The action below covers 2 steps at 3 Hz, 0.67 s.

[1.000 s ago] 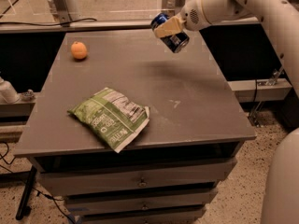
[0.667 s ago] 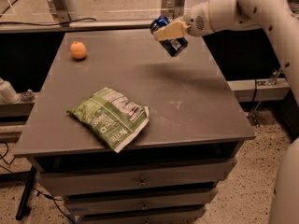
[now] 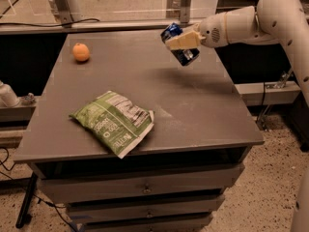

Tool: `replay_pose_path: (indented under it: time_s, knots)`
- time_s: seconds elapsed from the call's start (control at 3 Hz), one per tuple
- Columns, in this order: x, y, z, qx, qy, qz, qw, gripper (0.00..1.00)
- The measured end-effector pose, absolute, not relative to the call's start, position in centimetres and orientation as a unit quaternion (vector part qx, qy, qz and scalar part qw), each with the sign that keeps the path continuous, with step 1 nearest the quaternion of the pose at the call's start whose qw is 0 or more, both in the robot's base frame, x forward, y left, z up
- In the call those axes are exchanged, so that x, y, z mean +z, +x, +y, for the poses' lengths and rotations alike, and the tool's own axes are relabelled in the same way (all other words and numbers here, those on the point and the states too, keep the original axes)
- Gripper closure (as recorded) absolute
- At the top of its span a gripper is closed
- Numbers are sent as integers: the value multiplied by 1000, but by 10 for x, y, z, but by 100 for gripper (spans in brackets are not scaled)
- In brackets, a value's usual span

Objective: Place pepsi can upright

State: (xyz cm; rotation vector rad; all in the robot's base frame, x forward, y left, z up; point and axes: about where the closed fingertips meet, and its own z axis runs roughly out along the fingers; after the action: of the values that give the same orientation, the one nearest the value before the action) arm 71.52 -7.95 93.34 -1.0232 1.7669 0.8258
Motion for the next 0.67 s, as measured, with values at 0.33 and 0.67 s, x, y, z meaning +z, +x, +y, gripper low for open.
replay_pose_path:
  time_s: [0.33, 0.67]
  knots:
    - [928, 715, -68, 347, -427, 701, 454, 100]
    - [921, 716, -75, 359, -454, 674, 460, 100]
